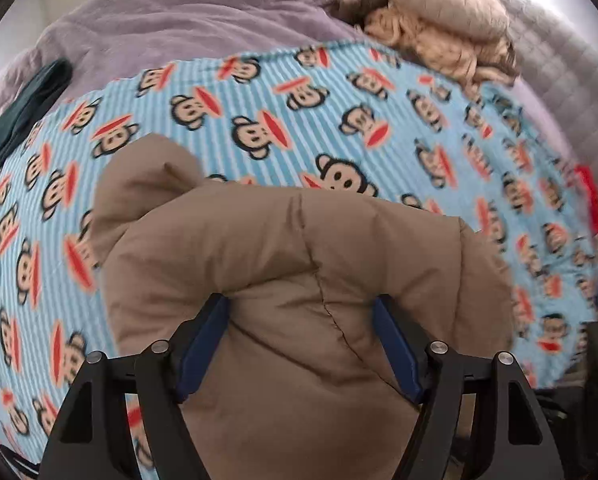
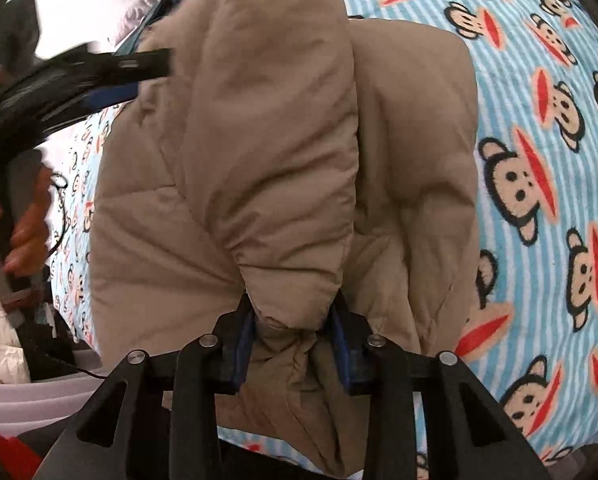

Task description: Fold large clothes

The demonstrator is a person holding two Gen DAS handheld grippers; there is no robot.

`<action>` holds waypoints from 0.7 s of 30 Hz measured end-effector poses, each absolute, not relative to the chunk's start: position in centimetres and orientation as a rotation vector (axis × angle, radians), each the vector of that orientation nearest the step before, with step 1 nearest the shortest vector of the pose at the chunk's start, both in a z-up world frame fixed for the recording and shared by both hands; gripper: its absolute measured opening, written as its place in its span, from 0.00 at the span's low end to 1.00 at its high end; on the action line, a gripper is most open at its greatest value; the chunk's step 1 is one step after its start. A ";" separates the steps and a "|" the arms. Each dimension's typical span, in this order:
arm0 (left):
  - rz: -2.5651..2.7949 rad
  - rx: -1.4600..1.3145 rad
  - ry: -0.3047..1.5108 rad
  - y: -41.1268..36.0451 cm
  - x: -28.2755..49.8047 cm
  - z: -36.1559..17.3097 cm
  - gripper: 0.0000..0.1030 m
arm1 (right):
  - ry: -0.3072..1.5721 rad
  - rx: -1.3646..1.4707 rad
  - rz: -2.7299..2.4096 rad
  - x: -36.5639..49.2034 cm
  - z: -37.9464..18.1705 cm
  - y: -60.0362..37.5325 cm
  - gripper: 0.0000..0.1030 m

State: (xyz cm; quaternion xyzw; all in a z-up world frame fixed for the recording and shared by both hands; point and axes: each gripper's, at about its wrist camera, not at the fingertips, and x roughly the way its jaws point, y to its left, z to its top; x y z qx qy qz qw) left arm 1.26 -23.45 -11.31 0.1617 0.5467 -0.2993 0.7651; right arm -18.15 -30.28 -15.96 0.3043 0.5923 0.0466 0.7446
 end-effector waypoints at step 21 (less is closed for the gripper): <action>-0.561 0.411 1.164 -25.4 1.5 -12.8 0.73 | 1.209 0.506 0.005 -20.3 -10.9 -31.3 0.22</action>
